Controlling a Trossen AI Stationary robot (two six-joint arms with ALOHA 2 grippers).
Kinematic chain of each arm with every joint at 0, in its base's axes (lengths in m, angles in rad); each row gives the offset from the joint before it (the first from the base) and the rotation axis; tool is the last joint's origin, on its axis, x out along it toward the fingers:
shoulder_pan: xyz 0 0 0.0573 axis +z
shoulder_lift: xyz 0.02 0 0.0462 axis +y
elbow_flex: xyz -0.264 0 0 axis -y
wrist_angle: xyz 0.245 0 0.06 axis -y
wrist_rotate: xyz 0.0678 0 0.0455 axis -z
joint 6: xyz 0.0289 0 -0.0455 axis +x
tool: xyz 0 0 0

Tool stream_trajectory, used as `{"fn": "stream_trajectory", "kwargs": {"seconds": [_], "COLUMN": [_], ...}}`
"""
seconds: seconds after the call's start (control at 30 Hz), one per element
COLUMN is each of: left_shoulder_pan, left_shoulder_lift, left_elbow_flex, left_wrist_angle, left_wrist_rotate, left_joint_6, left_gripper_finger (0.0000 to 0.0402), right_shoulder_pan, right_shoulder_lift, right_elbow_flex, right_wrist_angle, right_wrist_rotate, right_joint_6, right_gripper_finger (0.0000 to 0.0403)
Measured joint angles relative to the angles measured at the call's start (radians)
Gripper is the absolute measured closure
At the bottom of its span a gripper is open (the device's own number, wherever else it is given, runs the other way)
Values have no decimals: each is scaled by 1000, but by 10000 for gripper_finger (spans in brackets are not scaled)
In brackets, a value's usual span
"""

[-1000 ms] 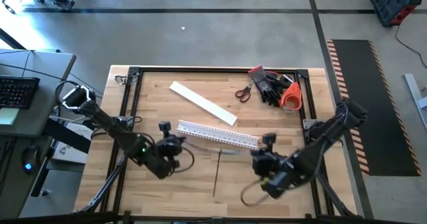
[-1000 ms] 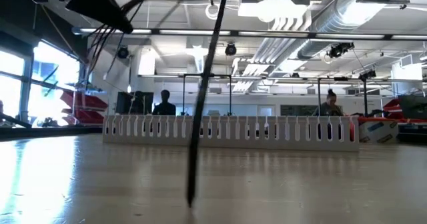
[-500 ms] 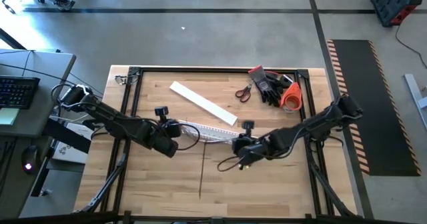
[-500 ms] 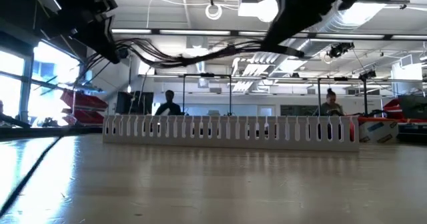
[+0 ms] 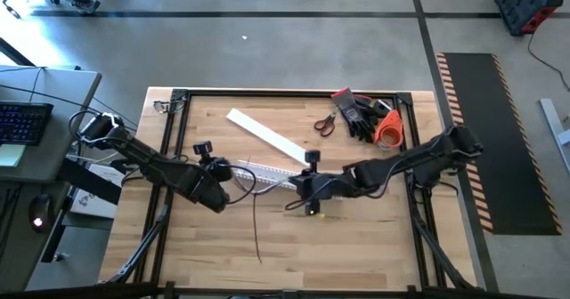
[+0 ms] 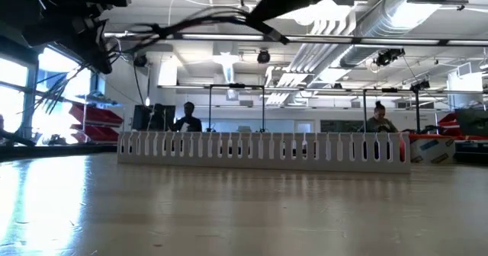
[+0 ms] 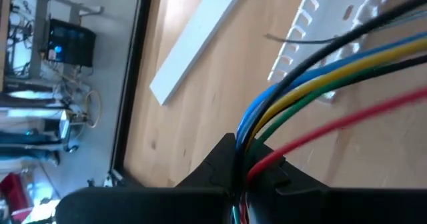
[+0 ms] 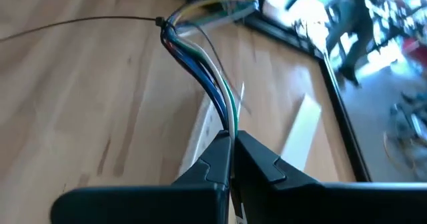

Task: Ziptie cables
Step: Put the colored ziptied cable into the white cable duct

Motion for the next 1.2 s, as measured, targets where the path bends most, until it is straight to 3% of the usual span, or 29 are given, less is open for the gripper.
{"fn": "stream_trajectory", "kwargs": {"seconds": [0.37,0.7,0.77,0.9,1.0,1.2], "left_shoulder_pan": [-37,-50,-50,-50,-49,-72], "left_shoulder_lift": [0,0,0,0,0,4], "left_elbow_flex": [0,0,0,0,-2,-65], "left_wrist_angle": [-14,-15,-13,34,104,372], "left_wrist_rotate": [-23,-27,-42,-76,-77,-65], "left_joint_6": [-62,-93,-104,-111,-84,6], "left_gripper_finger": [401,401,401,401,401,401], "right_shoulder_pan": [-63,-96,-87,-53,-17,67], "right_shoulder_lift": [61,127,121,95,51,-43], "right_elbow_flex": [0,0,0,23,58,133], "right_wrist_angle": [206,251,271,273,177,-213], "right_wrist_rotate": [-131,-135,-83,124,239,249], "right_joint_6": [-245,-298,-322,-430,-440,-169], "right_gripper_finger": [403,403,403,403,403,403]}}
